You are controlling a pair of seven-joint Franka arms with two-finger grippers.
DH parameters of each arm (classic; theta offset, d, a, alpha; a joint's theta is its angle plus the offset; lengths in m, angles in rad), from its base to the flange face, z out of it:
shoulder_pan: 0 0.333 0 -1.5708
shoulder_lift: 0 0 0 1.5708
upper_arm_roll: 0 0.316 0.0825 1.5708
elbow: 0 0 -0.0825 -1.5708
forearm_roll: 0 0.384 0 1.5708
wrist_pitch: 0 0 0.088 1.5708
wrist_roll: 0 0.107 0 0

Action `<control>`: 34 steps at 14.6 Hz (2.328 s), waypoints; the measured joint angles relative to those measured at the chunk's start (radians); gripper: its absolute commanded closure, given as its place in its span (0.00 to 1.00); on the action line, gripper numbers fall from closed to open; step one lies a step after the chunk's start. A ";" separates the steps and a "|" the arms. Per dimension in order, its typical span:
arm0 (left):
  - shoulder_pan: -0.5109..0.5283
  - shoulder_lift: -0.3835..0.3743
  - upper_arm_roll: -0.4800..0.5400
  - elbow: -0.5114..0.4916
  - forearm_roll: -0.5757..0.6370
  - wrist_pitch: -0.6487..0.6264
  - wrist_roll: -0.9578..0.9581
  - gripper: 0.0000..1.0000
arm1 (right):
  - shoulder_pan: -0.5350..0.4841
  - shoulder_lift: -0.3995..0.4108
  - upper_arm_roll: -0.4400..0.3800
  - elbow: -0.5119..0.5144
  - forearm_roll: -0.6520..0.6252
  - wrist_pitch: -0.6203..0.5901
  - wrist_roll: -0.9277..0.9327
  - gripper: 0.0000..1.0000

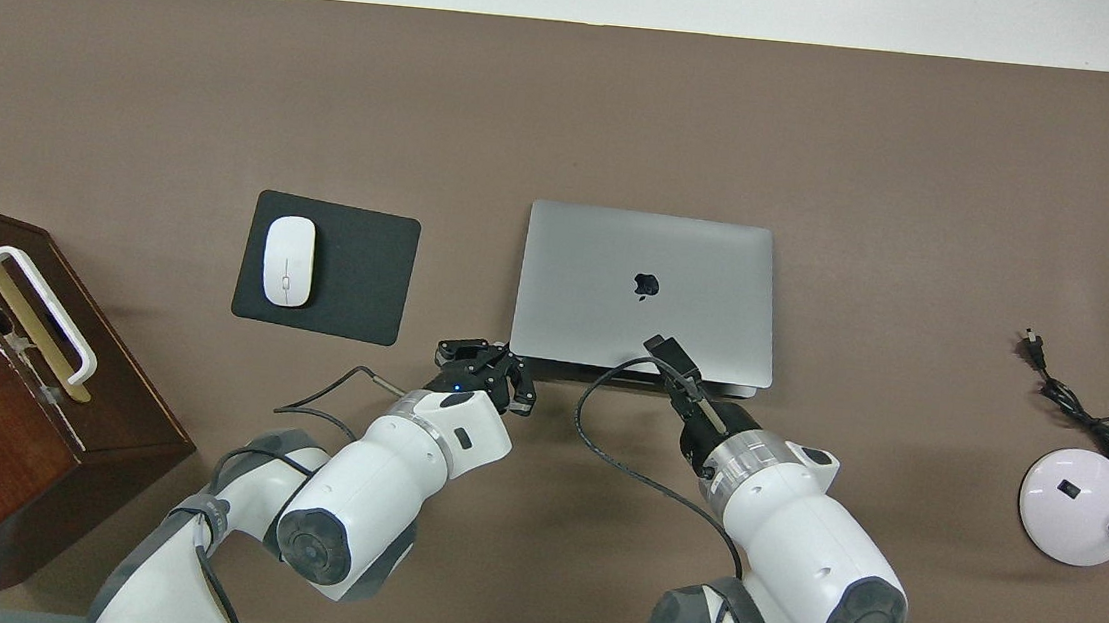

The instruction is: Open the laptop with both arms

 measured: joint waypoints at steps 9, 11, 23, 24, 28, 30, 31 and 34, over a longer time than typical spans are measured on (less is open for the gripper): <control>0.003 0.006 0.000 0.002 0.004 0.001 0.000 1.00 | 0.000 0.000 0.000 0.000 0.000 0.000 0.000 0.00; 0.004 0.006 0.000 0.002 0.008 0.002 0.001 1.00 | 0.000 0.000 0.000 0.001 0.000 0.000 0.000 0.00; 0.011 -0.006 0.000 -0.019 0.028 0.009 0.018 1.00 | 0.003 0.000 0.002 0.006 0.000 0.000 0.000 0.00; 0.011 -0.006 0.000 -0.020 0.028 0.009 0.019 1.00 | 0.003 0.000 0.002 0.006 0.000 0.000 0.000 0.00; 0.011 -0.007 0.000 -0.020 0.029 0.010 0.019 1.00 | 0.003 0.000 0.002 0.006 0.000 0.000 0.000 0.00; 0.011 -0.006 0.000 -0.019 0.030 0.010 0.019 1.00 | 0.003 0.000 0.002 0.006 0.000 0.000 0.000 0.00; 0.011 -0.006 0.000 -0.019 0.031 0.010 0.020 1.00 | 0.003 0.000 0.002 0.006 0.000 0.000 0.000 0.00; 0.011 -0.005 0.000 -0.016 0.033 0.010 0.020 1.00 | 0.003 0.000 0.002 0.007 0.000 0.000 0.000 0.00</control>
